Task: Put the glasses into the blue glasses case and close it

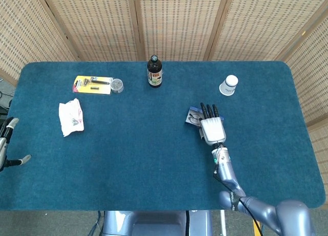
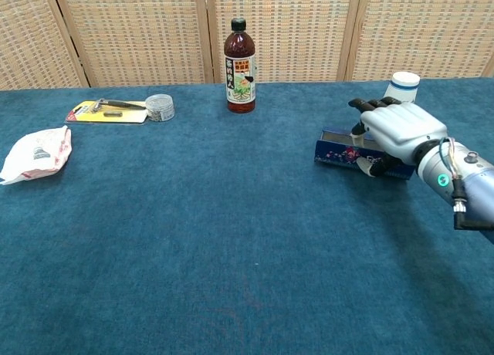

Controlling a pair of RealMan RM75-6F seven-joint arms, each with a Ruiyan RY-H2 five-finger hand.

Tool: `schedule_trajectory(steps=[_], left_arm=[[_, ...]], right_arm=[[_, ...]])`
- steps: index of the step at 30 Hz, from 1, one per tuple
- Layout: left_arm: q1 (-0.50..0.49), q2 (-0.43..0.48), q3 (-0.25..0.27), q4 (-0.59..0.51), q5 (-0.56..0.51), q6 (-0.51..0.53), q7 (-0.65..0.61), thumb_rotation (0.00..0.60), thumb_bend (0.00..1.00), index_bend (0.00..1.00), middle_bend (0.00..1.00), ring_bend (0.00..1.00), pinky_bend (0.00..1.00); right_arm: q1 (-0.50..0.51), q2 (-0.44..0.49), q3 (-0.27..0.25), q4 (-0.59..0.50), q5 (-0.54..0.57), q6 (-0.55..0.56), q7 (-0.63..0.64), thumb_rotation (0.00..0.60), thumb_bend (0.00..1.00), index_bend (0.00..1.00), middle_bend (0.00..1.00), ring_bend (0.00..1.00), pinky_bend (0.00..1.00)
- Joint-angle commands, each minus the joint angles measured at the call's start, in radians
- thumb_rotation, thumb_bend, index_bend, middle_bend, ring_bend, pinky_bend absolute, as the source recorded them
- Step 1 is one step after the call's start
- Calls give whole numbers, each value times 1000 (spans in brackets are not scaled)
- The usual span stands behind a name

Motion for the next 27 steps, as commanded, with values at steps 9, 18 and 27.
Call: schedule_trajectory(steps=[9,18,27], left_arm=[[3,-1,5,-7,12,10,8,600,0,0,0,0,0],[8,2,8,-12,24,22,6,600,0,0,0,0,0],[8,0,11,-14,28,23,13,600,0,0,0,0,0]], right_arm=[[-68,156,-74,-206,-123,105,30,600,569,739,0,0,23],[-132,286,-154,-384,-231,180,28,600,569,739,0,0,24],[-161,323,-203,-415,-264,160,21,600,569,739,0,0,25]])
